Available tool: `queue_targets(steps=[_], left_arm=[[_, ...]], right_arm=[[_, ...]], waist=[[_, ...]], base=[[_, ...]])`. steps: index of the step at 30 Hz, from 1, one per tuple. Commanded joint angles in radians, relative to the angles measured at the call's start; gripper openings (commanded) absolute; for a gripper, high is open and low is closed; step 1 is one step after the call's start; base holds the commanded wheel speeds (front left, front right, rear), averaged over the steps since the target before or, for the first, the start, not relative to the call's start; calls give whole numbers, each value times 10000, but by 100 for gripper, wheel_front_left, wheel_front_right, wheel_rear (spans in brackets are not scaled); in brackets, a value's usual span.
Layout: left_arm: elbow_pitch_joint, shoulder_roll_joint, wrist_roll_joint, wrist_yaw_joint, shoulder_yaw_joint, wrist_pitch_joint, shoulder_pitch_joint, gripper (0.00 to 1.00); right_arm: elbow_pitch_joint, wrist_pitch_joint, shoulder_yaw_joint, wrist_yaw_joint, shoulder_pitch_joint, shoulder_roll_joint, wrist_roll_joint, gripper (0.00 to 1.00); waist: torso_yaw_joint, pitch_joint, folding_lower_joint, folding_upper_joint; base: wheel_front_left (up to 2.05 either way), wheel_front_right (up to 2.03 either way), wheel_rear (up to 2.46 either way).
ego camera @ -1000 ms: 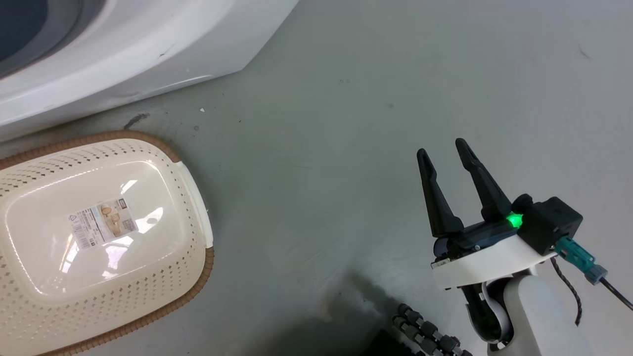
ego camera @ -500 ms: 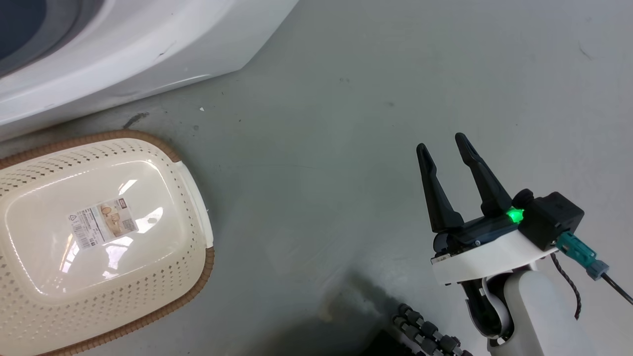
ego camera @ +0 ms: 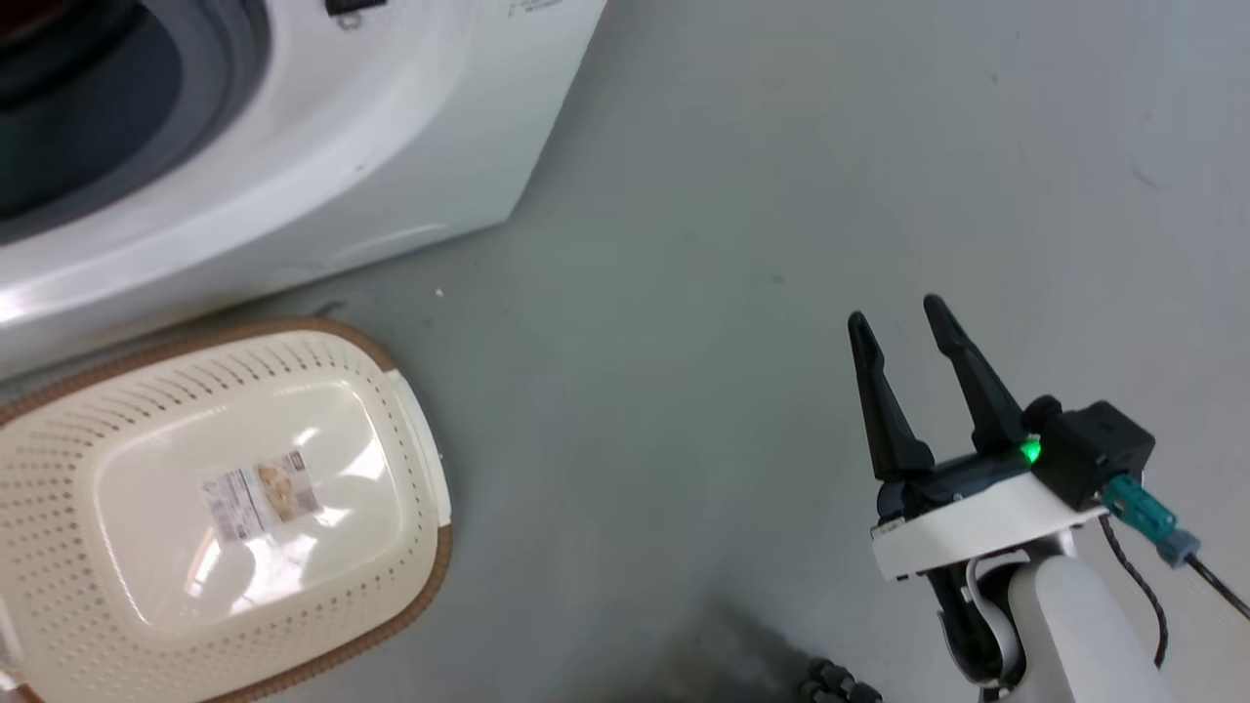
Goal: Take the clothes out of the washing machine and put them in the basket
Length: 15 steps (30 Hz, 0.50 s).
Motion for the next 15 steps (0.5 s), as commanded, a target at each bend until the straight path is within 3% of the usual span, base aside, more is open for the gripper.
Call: queue_targets(steps=[1,10,15], left_arm=[[155,-164,-220,92,149,-518,339,0],[1579,-1250,-1534,29,862,-3608,1800,0],[2212,-1719,-1969,-242,1006,-4563,2351,0]], right_arm=[[60,-26,-86,-7,200,12,-104,100],[426,-25,-472,-7,985,12,-521,100],[556,-25,-581,-7,1366,12,-712,100]], waist=[[129,-714,0,0],[513,-2459,0,0],[774,-3236,0,0]], base=[[0,0,0],[0,0,0],[0,0,0]])
